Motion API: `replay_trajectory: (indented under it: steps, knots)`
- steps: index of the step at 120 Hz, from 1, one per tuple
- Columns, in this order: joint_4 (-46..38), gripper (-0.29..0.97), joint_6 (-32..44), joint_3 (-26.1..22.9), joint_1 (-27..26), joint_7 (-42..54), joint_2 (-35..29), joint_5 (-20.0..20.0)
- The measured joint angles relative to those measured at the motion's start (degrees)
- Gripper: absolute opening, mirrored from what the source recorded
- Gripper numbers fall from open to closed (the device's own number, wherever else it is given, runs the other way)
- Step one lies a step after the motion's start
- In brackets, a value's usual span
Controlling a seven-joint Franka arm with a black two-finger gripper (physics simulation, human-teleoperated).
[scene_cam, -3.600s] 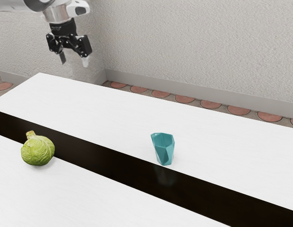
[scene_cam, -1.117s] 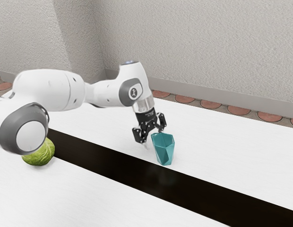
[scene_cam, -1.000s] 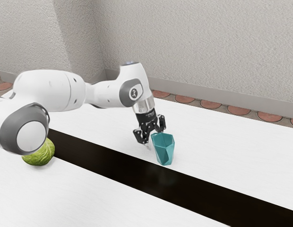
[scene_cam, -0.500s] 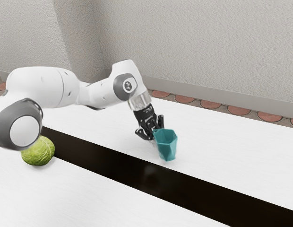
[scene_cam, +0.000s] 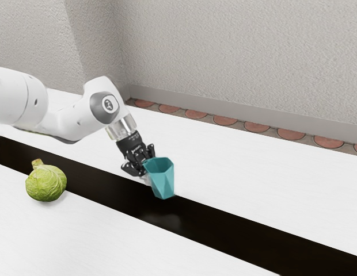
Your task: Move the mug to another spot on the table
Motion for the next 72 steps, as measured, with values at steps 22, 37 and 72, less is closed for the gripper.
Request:
replay_trajectory:
  steps: [22, 37, 72]
  knots:
    - [-4.15, 0.07, 1.76, 3.55, 0.01, 1.70, -1.33, -0.33]
    - [-6.22, 0.05, 2.70, 5.03, 0.67, 2.80, -1.80, -0.41]
    - [-6.23, 0.07, 3.62, 6.65, 2.58, 5.31, -0.74, -0.83]
